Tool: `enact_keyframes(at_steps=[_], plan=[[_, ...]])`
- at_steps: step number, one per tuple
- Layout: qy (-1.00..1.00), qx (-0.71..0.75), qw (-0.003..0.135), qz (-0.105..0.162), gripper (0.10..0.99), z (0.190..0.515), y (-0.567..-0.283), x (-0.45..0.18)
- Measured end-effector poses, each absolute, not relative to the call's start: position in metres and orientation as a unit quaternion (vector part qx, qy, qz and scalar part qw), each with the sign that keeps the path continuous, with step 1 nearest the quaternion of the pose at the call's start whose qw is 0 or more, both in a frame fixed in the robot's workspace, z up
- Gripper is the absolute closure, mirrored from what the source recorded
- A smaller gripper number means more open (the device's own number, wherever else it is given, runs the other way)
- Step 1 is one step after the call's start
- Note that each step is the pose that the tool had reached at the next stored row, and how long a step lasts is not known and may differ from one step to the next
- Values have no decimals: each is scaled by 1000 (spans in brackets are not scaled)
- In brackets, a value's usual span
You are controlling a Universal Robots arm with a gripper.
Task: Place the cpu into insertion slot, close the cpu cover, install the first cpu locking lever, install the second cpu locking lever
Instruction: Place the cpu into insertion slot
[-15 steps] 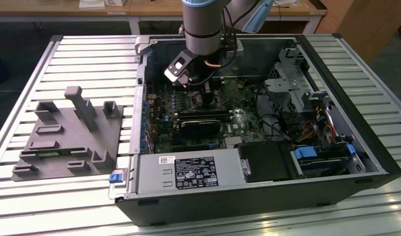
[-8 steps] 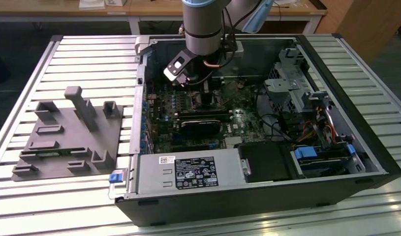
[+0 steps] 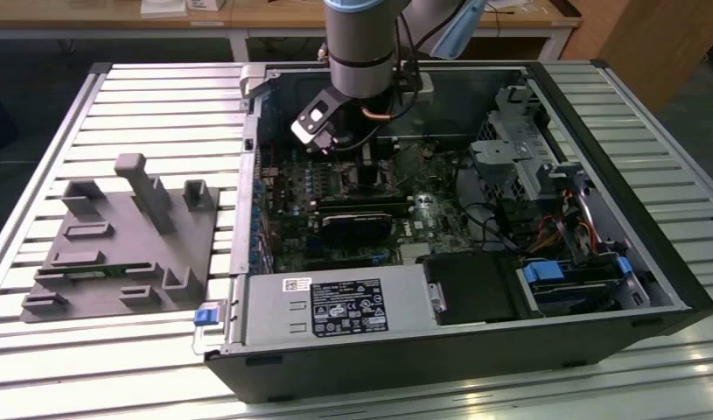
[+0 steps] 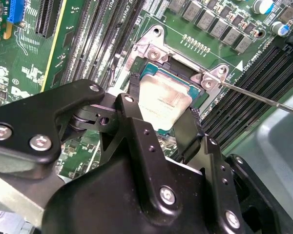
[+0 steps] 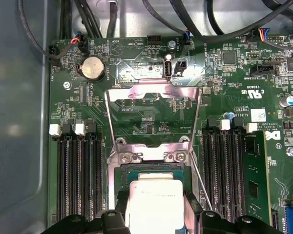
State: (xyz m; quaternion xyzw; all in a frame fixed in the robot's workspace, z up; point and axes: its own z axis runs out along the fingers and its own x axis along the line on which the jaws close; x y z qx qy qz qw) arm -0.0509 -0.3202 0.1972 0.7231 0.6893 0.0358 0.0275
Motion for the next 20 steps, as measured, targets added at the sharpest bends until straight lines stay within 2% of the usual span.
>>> enact_keyframes(at_steps=[20], plan=[[689, 723, 25, 38, 561, 197, -320, -49]])
